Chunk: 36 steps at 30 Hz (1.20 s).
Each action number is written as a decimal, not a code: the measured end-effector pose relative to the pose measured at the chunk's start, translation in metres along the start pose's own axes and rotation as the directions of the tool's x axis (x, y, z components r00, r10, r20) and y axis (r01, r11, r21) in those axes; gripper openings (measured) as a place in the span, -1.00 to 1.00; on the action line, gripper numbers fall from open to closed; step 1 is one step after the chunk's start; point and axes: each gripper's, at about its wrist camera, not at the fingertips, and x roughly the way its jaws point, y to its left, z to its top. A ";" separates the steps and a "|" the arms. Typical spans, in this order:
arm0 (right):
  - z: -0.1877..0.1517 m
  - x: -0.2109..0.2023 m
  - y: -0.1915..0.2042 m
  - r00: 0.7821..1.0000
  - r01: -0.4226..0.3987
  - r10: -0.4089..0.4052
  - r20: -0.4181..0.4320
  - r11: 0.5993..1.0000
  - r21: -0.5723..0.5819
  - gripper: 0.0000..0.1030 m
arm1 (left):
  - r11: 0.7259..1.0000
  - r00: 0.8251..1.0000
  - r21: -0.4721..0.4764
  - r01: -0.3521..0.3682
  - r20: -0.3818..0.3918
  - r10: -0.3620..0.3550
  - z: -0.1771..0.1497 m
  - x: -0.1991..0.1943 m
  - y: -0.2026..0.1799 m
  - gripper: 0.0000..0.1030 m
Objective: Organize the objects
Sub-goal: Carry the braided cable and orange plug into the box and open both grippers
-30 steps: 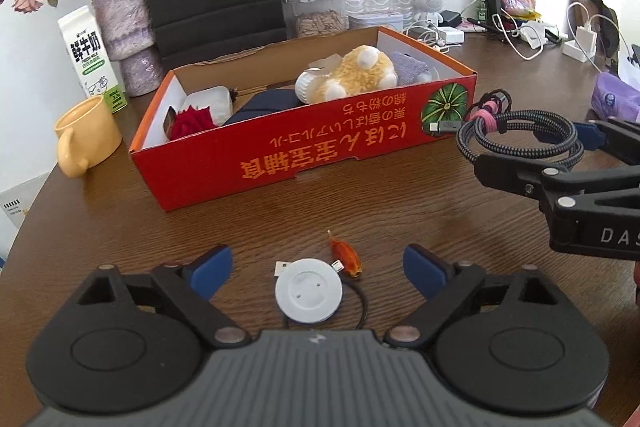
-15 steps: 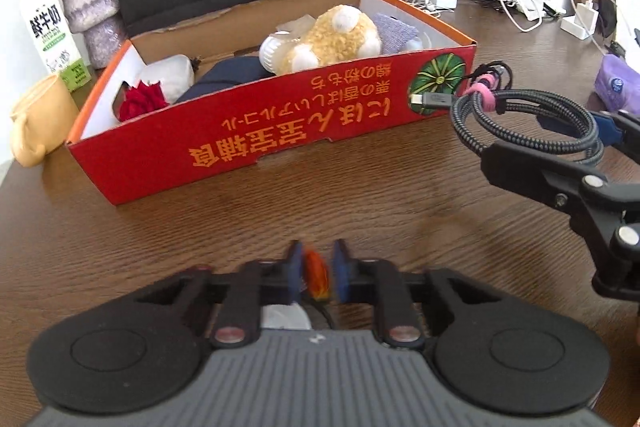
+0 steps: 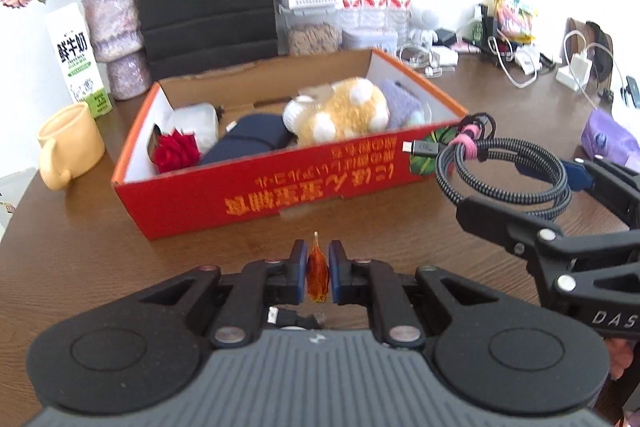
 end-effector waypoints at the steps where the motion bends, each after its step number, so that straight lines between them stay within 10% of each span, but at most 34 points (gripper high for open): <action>1: 0.004 0.000 0.003 1.000 0.000 0.000 0.006 1.000 -0.008 0.58 | 1.000 1.000 -0.006 -0.003 0.010 0.003 0.002 -0.003 0.003 -0.76; 16: 0.049 0.037 0.034 0.999 -0.004 0.009 0.053 0.996 -0.089 0.58 | 0.996 0.990 -0.070 -0.052 0.126 0.060 0.044 -0.014 0.045 -0.76; 36: 0.079 0.159 0.019 0.999 0.020 -0.017 0.034 0.995 -0.096 0.58 | 0.975 0.974 -0.212 -0.067 0.198 0.110 0.098 0.073 0.087 -0.76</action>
